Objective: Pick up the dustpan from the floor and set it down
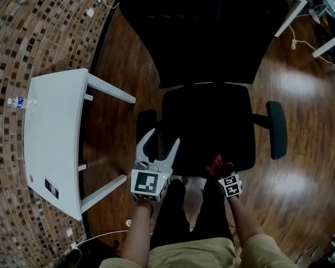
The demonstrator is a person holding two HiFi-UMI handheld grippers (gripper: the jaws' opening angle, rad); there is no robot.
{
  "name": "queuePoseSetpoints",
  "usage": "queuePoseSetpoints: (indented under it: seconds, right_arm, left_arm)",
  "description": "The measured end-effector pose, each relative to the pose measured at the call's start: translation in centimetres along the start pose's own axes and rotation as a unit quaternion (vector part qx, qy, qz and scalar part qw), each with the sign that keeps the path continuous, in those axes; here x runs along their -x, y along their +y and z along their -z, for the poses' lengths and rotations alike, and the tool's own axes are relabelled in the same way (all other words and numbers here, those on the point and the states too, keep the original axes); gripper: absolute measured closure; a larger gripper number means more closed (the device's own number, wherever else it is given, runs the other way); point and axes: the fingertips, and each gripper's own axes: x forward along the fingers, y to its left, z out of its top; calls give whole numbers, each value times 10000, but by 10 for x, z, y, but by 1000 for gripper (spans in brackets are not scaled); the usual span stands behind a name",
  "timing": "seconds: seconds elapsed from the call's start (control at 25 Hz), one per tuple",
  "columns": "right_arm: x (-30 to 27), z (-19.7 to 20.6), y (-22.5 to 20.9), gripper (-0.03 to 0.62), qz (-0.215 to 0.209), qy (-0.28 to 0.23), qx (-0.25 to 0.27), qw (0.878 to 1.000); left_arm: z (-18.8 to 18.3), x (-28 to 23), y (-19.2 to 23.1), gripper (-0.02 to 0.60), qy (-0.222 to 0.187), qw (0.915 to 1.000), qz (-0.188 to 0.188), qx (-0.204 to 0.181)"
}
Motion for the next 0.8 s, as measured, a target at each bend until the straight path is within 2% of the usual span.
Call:
queuePoseSetpoints:
  seconds: [0.16,0.28,0.4,0.48,0.6,0.68,0.72,0.8]
  right_arm:
    - [43,8,-85,514,656,-142,-72,9977]
    - [66,13,-119,514,960,-201,-130,9951]
    - [80,14,-141,514,1314,-223,-369,9904]
    - [82,12,-147,513,1542,-257,-732,9850]
    - [83,13,-144,513,1960,-416,-1574,9670]
    - [72,9,-117,513,1855,-515,-1777,9651]
    - [59,3,-92,511,1569,-571,-1707,9711]
    - [27,-15,-17,511,677,-632,-1281,9874]
  left_arm:
    - [-3,-21,-30,333,-66,9997,247,19]
    - [-1,-26,-50,333,-65,9990,441,-49]
    - [-4,-24,-56,333,-82,9988,478,-28]
    - [-6,-19,-52,333,-112,9989,457,-19]
    - [-5,-4,-38,333,-81,9992,377,-84]
    - [-4,7,-26,333,-59,9994,318,-120]
    - [-4,12,-20,333,-71,9995,298,-120]
    - [-3,21,-8,336,-87,9995,262,-117]
